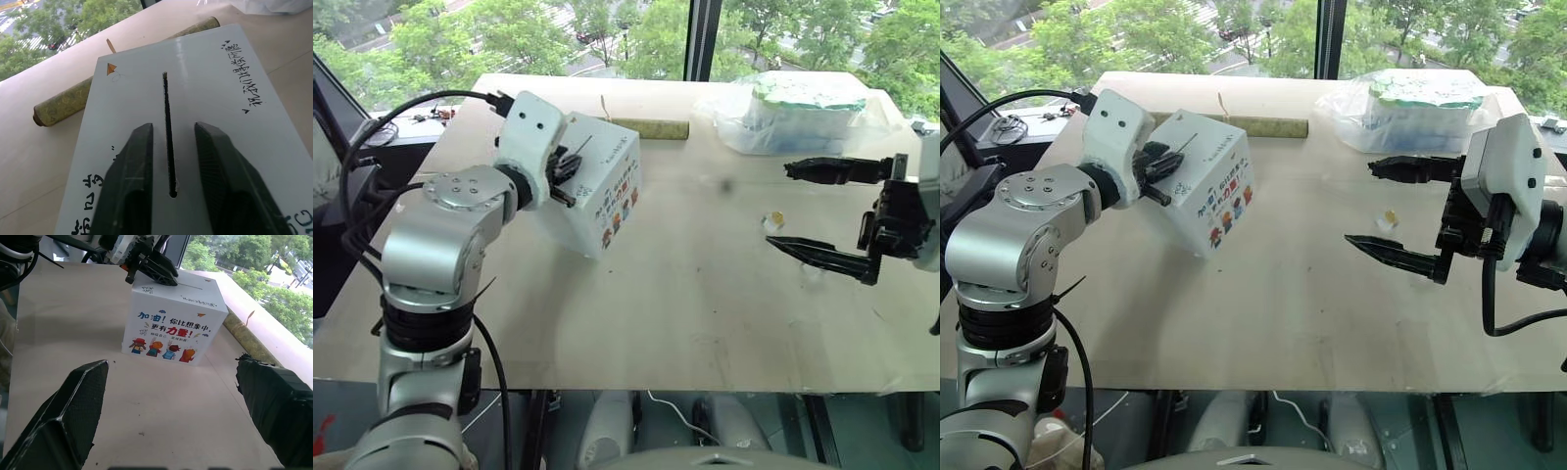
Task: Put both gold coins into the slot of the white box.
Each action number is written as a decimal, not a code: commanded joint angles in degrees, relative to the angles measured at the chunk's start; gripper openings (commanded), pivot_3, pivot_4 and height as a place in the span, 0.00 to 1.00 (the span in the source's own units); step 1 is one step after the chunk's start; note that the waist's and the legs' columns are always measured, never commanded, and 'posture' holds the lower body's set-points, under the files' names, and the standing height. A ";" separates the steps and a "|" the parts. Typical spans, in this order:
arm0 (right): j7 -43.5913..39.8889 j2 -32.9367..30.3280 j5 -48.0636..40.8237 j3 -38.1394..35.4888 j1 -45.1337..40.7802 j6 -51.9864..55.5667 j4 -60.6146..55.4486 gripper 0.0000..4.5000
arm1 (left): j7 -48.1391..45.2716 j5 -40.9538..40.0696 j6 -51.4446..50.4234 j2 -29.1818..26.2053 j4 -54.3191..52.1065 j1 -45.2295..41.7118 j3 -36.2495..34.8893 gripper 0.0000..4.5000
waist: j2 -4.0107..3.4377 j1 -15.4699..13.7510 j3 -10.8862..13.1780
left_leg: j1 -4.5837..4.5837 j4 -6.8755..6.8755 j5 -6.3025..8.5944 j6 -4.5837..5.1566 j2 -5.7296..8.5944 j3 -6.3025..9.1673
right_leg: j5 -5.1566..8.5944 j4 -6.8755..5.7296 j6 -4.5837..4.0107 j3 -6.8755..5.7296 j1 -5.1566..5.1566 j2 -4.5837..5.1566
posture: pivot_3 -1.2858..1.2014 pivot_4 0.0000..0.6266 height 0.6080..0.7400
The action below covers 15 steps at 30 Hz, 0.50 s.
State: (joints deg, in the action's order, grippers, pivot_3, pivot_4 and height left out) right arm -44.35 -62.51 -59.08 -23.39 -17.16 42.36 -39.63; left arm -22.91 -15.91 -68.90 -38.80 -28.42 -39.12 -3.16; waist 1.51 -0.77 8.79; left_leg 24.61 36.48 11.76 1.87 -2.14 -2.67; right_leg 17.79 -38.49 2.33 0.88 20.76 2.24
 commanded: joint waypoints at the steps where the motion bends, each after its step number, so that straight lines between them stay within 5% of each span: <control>1: 1.61 -0.25 -1.25 -2.30 0.23 0.67 -0.97 1.00 | -2.03 -3.11 2.88 1.64 -4.13 0.36 -2.66 0.45 | 0.01 -0.03 0.01 | 0.01 0.00 0.00 0.00 0.00 0.00 | 0.00 0.00 0.00 0.00 0.00 0.01 | 0.52 0.24 1.00; 5: 5.13 1.09 -2.72 -1.43 1.67 2.70 -0.37 1.00 | -5.66 -9.14 6.08 4.86 -6.66 1.87 -5.77 0.45 | 0.08 0.01 0.05 | 0.07 0.02 -0.01 -0.01 0.00 0.03 | 0.00 0.01 0.00 -0.04 0.01 0.02 | 0.52 0.24 1.00; 10: 13.93 2.35 7.97 6.35 4.92 6.00 3.46 1.00 | -14.03 -23.74 8.91 11.02 -9.29 9.00 -10.52 0.45 | 0.07 0.19 0.05 | 0.06 0.02 -0.13 -0.22 0.00 0.02 | 0.00 0.04 0.00 -0.03 0.01 0.02 | 0.52 0.24 1.00; 15: 20.59 8.26 16.62 15.29 1.02 8.71 13.91 1.00 | -22.81 -26.94 14.01 5.97 -10.46 18.17 -8.10 0.45 | 0.03 0.96 0.07 | 0.02 0.03 -0.15 -0.24 -0.03 -0.02 | 0.00 -0.02 -0.01 0.03 0.04 -0.04 | 0.52 0.24 1.00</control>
State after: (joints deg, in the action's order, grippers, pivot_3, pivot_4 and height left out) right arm -25.67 -55.42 -44.19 -8.73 -13.72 50.65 -27.54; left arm -42.88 -40.97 -57.76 -31.71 -36.73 -21.11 -10.84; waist 1.54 0.19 8.86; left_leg 24.63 36.51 11.62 1.63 -2.15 -2.70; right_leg 17.79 -38.54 2.32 0.92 20.82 2.18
